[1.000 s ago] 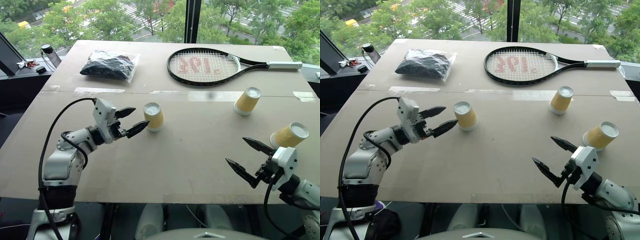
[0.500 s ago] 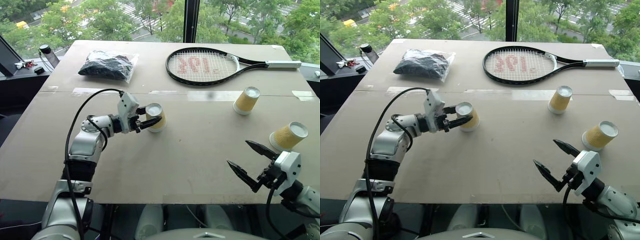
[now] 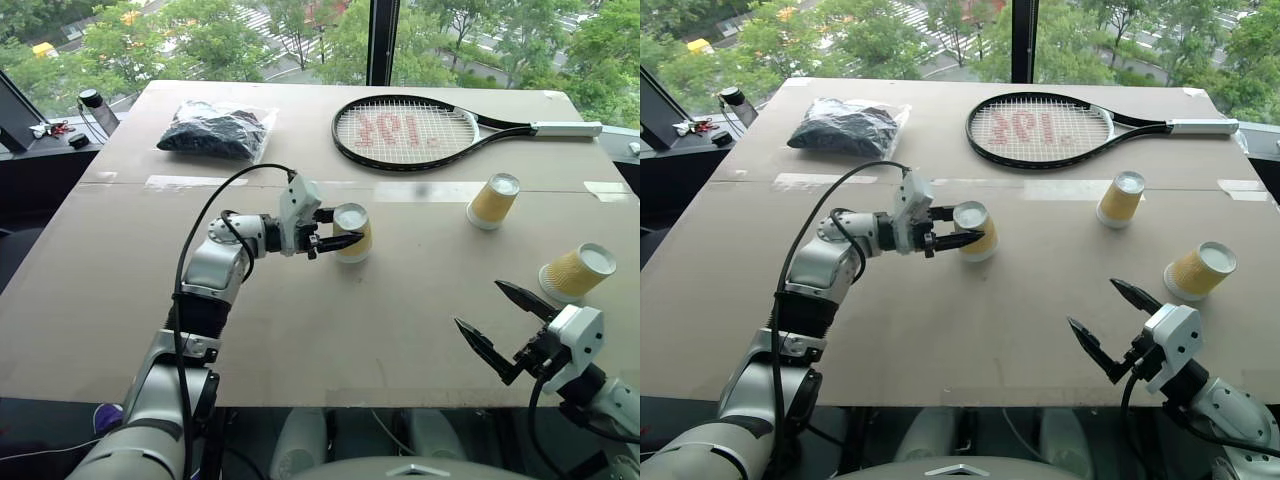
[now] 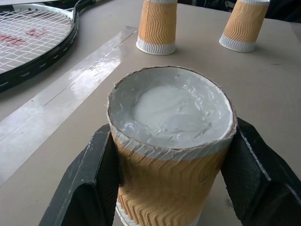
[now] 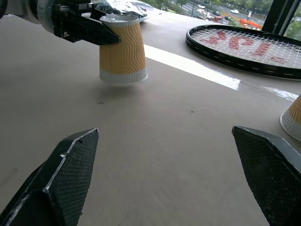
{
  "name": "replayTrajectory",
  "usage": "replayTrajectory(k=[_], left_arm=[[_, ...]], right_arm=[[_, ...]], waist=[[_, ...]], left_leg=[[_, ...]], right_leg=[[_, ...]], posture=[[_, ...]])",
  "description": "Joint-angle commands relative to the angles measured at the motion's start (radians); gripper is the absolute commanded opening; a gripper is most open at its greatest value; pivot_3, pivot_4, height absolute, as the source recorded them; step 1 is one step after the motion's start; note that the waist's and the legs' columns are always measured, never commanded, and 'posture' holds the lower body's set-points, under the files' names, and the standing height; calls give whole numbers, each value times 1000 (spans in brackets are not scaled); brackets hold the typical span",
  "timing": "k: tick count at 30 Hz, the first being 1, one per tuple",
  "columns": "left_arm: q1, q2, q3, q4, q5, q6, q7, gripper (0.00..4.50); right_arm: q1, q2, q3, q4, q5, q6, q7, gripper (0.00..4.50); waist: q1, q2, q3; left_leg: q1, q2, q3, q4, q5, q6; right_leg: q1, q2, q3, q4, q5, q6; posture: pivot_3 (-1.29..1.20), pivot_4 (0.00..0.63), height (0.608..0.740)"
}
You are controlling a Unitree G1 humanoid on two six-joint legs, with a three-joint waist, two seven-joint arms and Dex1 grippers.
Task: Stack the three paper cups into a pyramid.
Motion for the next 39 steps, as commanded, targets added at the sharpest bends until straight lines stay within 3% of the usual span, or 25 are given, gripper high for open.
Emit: replayTrajectory(k=[1,7,9,13,21,25,32,35,39], left_arm=[[-28,-5,-7,18,18,-36,-20,2366],[-17,-3,-20,60,44,-65,-34,2366],[-15,-4,-14,66,49,-77,-29,3376],[-11,-3,15,68,32,-92,-22,4416],[75,58,128,-125,-105,35,-33,4416],[146,100,215,-310,-254,155,-52,4416],[275,194,230,-619,-464,360,-89,4416],[313,196,221,-701,-490,378,-59,4416],[343,199,220,-746,-512,394,-33,4416]], right_arm=[[14,12,-3,-43,0,-30,-11,4500],[31,28,1,-49,-14,-42,-23,4500],[32,29,3,-49,-15,-43,-26,4500],[20,32,0,-53,-8,-34,-35,4500],[-79,84,-50,-86,35,10,-171,4500],[-155,53,-97,-120,53,178,-289,4500],[-280,19,-211,-78,-115,309,-484,4500],[-330,-8,-217,-57,-198,390,-546,4500],[-383,-1,-256,-30,-186,497,-577,4500]], waist=[[0,0,0],[2,0,0],[2,0,0],[2,0,0],[0,0,0],[1,0,0],[1,0,0],[1,0,0],[2,1,0]], left_leg=[[0,0,0,0,0,0],[0,1,0,1,0,0],[0,1,0,1,0,0],[0,1,0,1,0,0],[0,2,0,1,0,0],[0,2,0,2,0,0],[0,1,0,2,0,0],[0,1,0,2,0,0],[0,1,0,2,0,0]], right_leg=[[0,0,0,0,0,0],[0,0,1,0,0,0],[0,0,1,0,0,0],[0,0,0,1,0,0],[0,-1,1,1,0,0],[0,-1,1,1,0,0],[0,-2,0,1,0,0],[0,-2,1,1,0,0],[0,-1,1,2,0,0]], posture=[[0,150,740],[0,150,740],[0,150,740],[0,150,740],[0,150,740],[0,150,740],[0,150,740],[0,150,740],[0,150,740]])
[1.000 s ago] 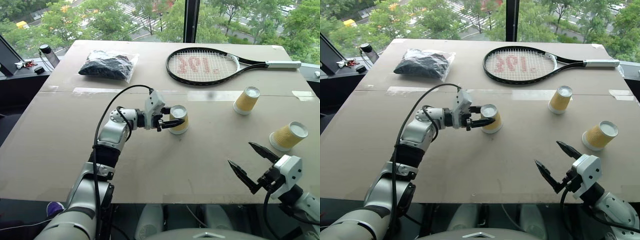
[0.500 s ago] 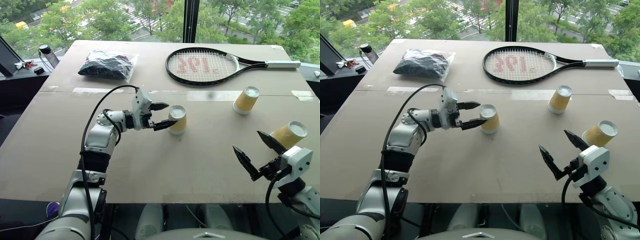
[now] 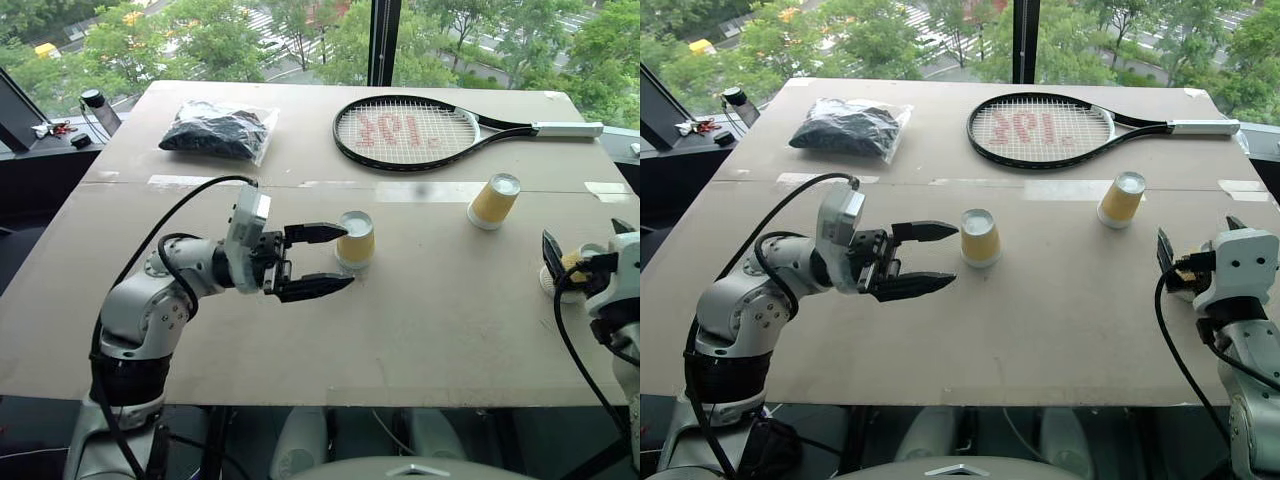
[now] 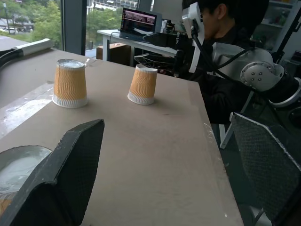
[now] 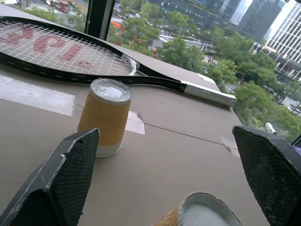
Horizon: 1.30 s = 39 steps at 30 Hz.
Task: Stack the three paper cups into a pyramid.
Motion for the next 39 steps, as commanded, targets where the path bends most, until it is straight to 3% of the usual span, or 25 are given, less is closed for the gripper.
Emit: replayTrajectory(k=[1,10,22,24,29,34,39], left_arm=[[15,18,13,-62,-43,14,9,4416],[48,63,9,-94,-68,5,-26,4416],[73,78,30,-127,-115,-16,-27,4416],[79,74,27,-126,-111,-22,-23,4500],[93,66,26,-114,-90,-51,-11,4500],[135,5,54,-65,-26,-145,64,4500],[202,-14,118,18,-11,-244,16,4500]], right_arm=[[-30,13,-62,1,12,81,-36,4500],[-96,93,-141,57,91,277,-80,4500],[-132,122,-169,137,115,276,-88,4500],[-134,119,-168,148,115,267,-81,4106],[-128,93,-160,160,114,236,-46,2207],[-91,41,-124,83,183,191,108,2207],[-100,-53,89,-40,260,177,313,2207]], waist=[[1,0,0],[-1,0,0],[-2,0,0],[-3,0,0],[-3,0,0],[-3,2,1],[-25,2,1]], left_leg=[[0,0,0,0,0,0],[0,0,1,-1,0,0],[0,0,1,-2,0,0],[0,0,1,-2,0,0],[0,0,1,-2,0,0],[0,0,1,-3,0,0],[1,0,1,-4,-3,5]], right_leg=[[0,0,0,0,0,0],[0,0,1,-1,0,0],[-1,0,1,-1,0,0],[-1,0,1,-1,0,0],[-1,0,1,-1,0,0],[-1,0,1,-2,0,0],[-1,1,2,-1,0,0]], posture=[[0,150,740],[0,150,740],[0,150,740],[0,150,740],[0,150,740],[0,150,740],[0,150,740]])
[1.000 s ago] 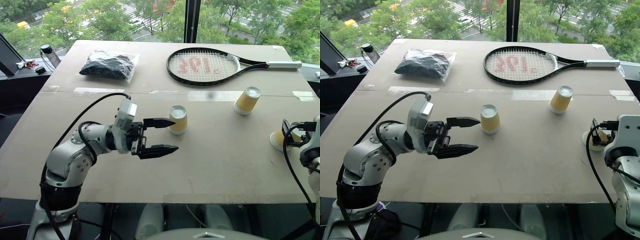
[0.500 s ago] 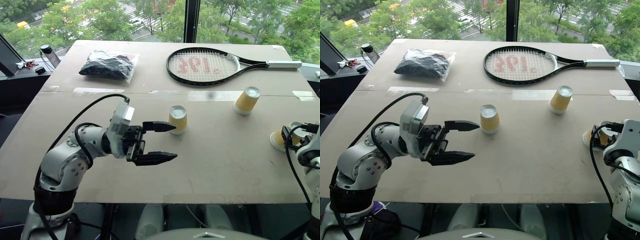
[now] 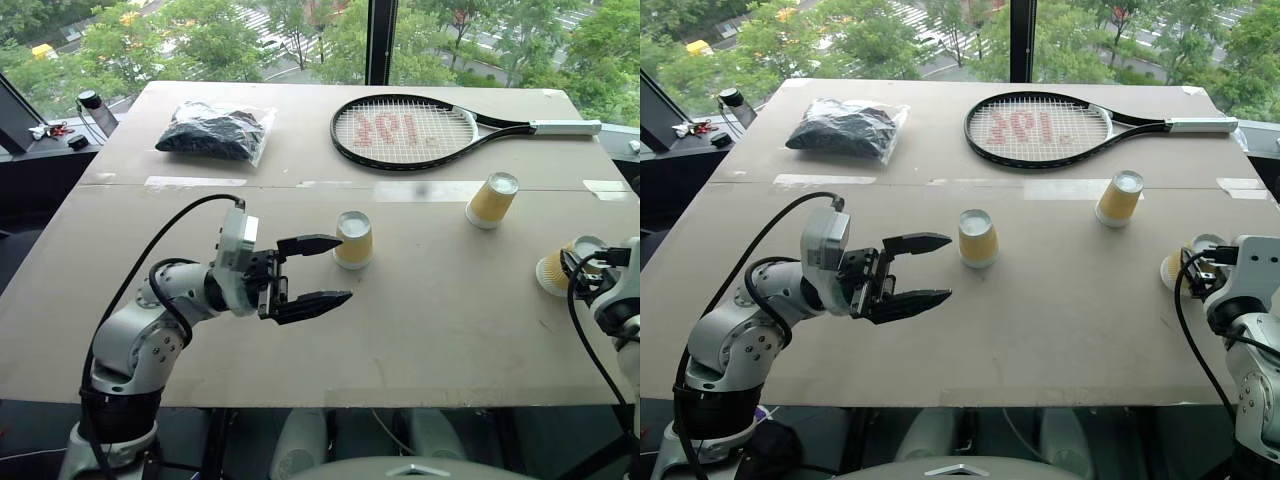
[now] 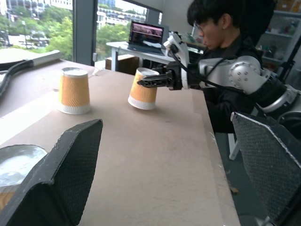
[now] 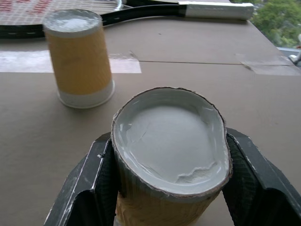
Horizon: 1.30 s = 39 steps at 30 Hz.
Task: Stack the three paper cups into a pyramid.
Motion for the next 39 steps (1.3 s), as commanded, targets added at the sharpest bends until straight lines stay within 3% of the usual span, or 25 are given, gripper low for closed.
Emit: replayTrajectory(k=[1,7,13,23,39], left_arm=[[43,24,62,25,0,-48,-35,4500],[144,86,182,72,-52,-46,-101,4500],[254,91,281,66,-56,-107,-164,4500],[335,20,387,68,-128,-195,-231,4500],[364,30,391,69,-135,-172,-228,4500]], right_arm=[[-32,-50,152,-83,21,-41,112,2207],[-226,-36,429,34,-65,-75,151,2207],[-348,-7,529,144,-109,-108,183,2207],[-428,37,597,240,-154,-133,208,2207],[-444,69,628,290,-211,-161,219,2207]], waist=[[-5,0,0],[-5,-2,0],[2,-2,0],[-4,-2,0],[-5,-2,0]], left_leg=[[0,0,0,0,0,0],[-1,0,0,0,0,0],[-4,0,0,0,2,-3],[-10,-1,-2,1,3,-4],[-10,-1,-2,2,3,-4]], right_leg=[[0,0,0,0,0,0],[-2,-1,1,0,0,0],[-5,-2,-1,-1,0,0],[-8,-4,-4,-1,0,0],[-8,-4,-4,0,0,0]], posture=[[0,150,740],[0,150,740],[0,150,740],[0,150,740],[0,150,740]])
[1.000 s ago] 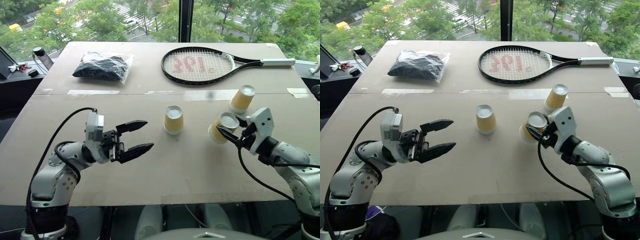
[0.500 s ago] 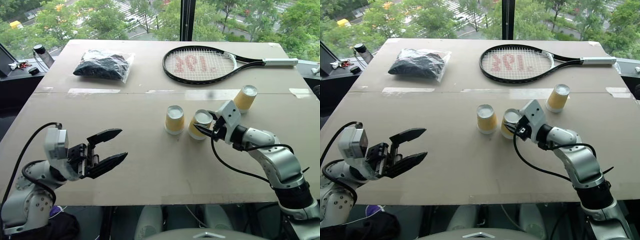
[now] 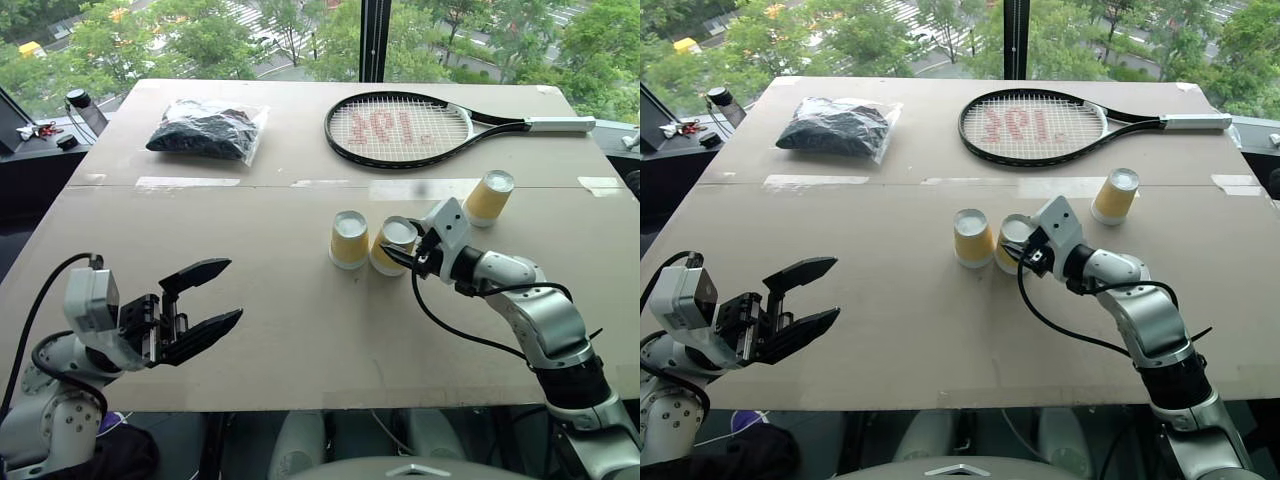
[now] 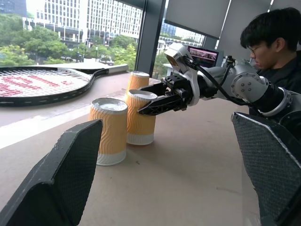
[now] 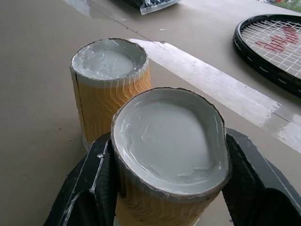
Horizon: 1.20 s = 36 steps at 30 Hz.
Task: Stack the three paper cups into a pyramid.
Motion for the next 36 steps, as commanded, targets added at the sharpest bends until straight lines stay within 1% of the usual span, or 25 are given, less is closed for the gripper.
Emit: replayTrajectory(k=[1,2,4,5,6,7,8,11,14,17,19,22,26,30,36], left_arm=[[11,10,24,-24,-29,-1,-1,4500],[15,11,24,-25,-31,5,1,4500],[20,13,24,-28,-37,13,4,4500],[22,13,24,-29,-39,15,5,4500],[22,13,24,-31,-40,15,7,4500],[23,12,25,-34,-44,18,10,4500],[24,11,25,-37,-49,22,13,4500],[22,5,29,-46,-67,35,32,4500],[6,-12,32,-51,-66,14,61,4500],[-28,-46,30,-60,-67,-32,72,4500],[-39,-69,28,-64,-72,-52,76,4500],[-37,-81,17,-67,-72,-51,80,4500],[-28,-75,13,-69,-85,-26,90,4500],[-7,-75,18,-72,-105,-17,63,4500],[25,-78,19,-88,-118,-16,50,4500]], right_arm=[[-19,-3,17,4,-26,-43,21,2207],[-20,-4,22,11,-30,-48,27,2207],[-26,-5,31,30,-47,-68,38,3214],[-29,-6,33,34,-52,-76,42,3425],[-31,-5,33,37,-55,-82,46,3860],[-35,-12,21,19,-56,-84,47,4405],[-40,-19,4,-2,-50,-82,50,4477],[-66,-35,-92,-97,46,-3,67,4477],[-115,-53,-173,-144,131,84,65,4477],[-206,-98,-286,-123,191,139,51,4477],[-235,-127,-311,-50,157,122,26,4477],[-238,-166,-285,110,26,20,-31,4477],[-247,-157,-263,310,-75,-94,-89,4477],[-279,-105,-285,476,-102,-151,-154,4477],[-301,-69,-318,565,-110,-166,-226,4477]], waist=[[-1,0,0],[0,0,0],[-1,0,0],[-1,0,0],[-1,0,0],[-1,0,0],[-1,0,0],[1,0,0],[0,0,0],[1,0,0],[1,0,0],[1,-2,-1],[0,-1,0],[-6,0,0],[-4,0,0]], left_leg=[[0,0,0,0,0,0],[0,0,0,0,0,0],[0,0,0,0,0,0],[0,0,0,0,0,0],[0,0,0,0,0,0],[0,0,0,0,0,0],[0,0,0,0,0,0],[-1,0,0,0,0,0],[-1,0,-1,1,0,0],[-1,0,-1,1,0,0],[-1,0,-2,1,0,0],[-1,-1,-2,1,0,0],[-2,-1,0,1,0,0],[-2,-1,0,1,0,0],[-3,0,0,1,0,0]], right_leg=[[0,0,0,0,0,0],[0,0,0,0,0,0],[0,0,0,0,0,0],[0,0,0,0,0,0],[0,0,0,0,0,0],[0,0,0,0,0,0],[0,0,0,0,0,0],[0,0,0,0,0,0],[0,-1,-1,0,0,0],[0,-2,-2,0,0,0],[0,-2,-2,0,0,0],[0,-2,-2,0,0,0],[0,-1,-1,0,0,0],[-1,-1,0,0,0,0],[-2,-1,0,0,0,0]], posture=[[0,150,740],[0,150,740],[0,150,740],[0,150,740],[0,150,740],[0,150,740],[0,150,740],[0,150,740],[0,150,740],[0,150,740],[0,150,740],[0,150,740],[0,150,740],[0,150,740],[0,150,740]])
